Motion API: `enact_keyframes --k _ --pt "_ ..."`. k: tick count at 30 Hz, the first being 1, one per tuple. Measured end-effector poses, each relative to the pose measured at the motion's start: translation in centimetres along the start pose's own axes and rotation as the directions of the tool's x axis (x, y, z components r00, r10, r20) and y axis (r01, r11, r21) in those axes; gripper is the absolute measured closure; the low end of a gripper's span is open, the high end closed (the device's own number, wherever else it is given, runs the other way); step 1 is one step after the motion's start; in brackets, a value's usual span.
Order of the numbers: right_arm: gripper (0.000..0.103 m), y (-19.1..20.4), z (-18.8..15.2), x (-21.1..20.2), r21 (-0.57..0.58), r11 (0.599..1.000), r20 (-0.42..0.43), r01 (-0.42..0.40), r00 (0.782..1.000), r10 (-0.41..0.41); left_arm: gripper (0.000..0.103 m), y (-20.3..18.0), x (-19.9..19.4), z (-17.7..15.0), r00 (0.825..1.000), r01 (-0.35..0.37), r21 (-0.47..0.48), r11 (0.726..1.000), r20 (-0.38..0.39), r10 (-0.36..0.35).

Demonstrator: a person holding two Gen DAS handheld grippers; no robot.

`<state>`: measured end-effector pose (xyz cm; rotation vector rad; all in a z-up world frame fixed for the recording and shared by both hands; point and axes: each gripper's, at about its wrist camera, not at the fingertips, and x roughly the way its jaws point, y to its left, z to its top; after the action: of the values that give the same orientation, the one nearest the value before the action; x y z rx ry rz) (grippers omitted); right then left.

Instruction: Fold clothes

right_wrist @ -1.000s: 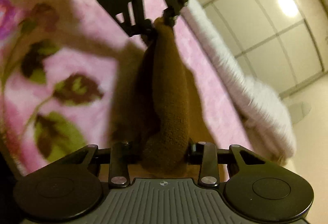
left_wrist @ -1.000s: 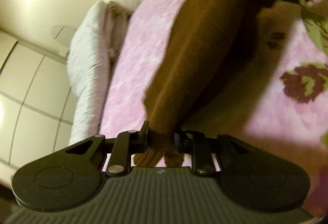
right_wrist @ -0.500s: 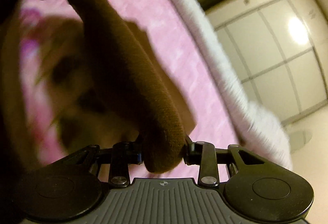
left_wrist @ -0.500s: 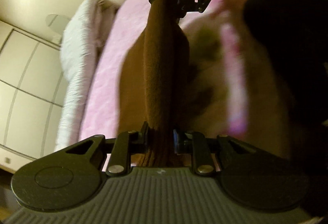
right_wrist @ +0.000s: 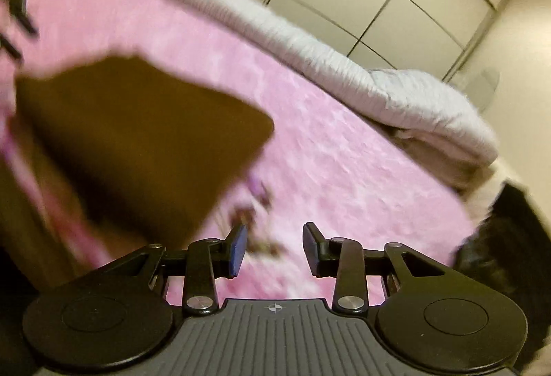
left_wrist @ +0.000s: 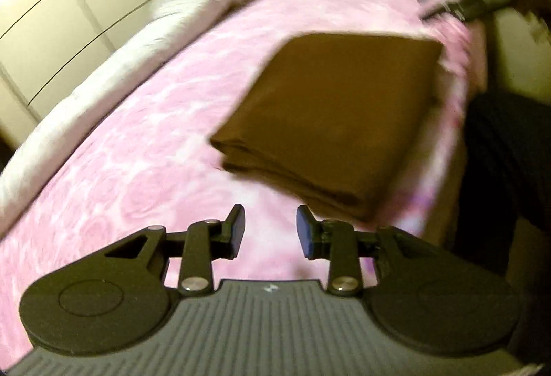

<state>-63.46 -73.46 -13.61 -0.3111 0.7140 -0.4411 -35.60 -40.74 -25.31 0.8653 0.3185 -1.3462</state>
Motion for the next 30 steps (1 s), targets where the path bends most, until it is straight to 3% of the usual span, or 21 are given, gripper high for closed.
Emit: enact_keyframes --k 4,7,10,12,15,23,28,30 --pt "0.066 -0.5 2.8 2.3 0.15 0.974 0.043 -0.172 0.985 0.167 0.074 1.8 2.8 3.2 0.998 0.03 -0.077 0.997 0.062 -0.025" --pt "0.066 -1.1 4.6 5.0 0.193 0.945 0.055 -0.262 0.965 0.257 0.074 2.1 6.7 4.8 0.995 0.086 -0.107 0.991 0.06 -0.079" --pt "0.066 -2.4 5.4 9.2 0.186 0.938 0.021 -0.294 0.955 0.295 0.075 2.1 11.4 4.5 0.995 0.094 -0.096 0.991 -0.01 -0.096" --pt "0.066 -3.0 5.6 12.0 0.204 0.929 -0.016 -0.308 0.948 0.318 0.067 3.4 12.3 4.3 0.995 0.104 -0.135 0.985 0.013 -0.104" --pt "0.066 -4.8 6.2 14.0 0.263 0.903 0.004 -0.339 0.937 0.35 0.062 4.6 12.5 3.9 0.992 0.122 -0.18 0.976 0.02 -0.121" --pt "0.066 -8.3 6.7 18.9 0.407 0.826 0.067 -0.39 0.915 0.399 0.062 5.1 12.9 2.9 0.988 0.153 -0.266 0.952 0.045 -0.146" --pt "0.066 -9.1 7.5 20.2 0.462 0.81 0.043 -0.362 0.921 0.386 0.062 4.5 12.5 3.4 0.993 0.115 -0.259 0.959 0.034 -0.11" --pt "0.066 -9.2 8.1 18.2 0.453 0.819 0.06 -0.352 0.929 0.366 0.063 4.3 11.6 3.8 0.996 0.091 -0.248 0.964 0.03 -0.087"
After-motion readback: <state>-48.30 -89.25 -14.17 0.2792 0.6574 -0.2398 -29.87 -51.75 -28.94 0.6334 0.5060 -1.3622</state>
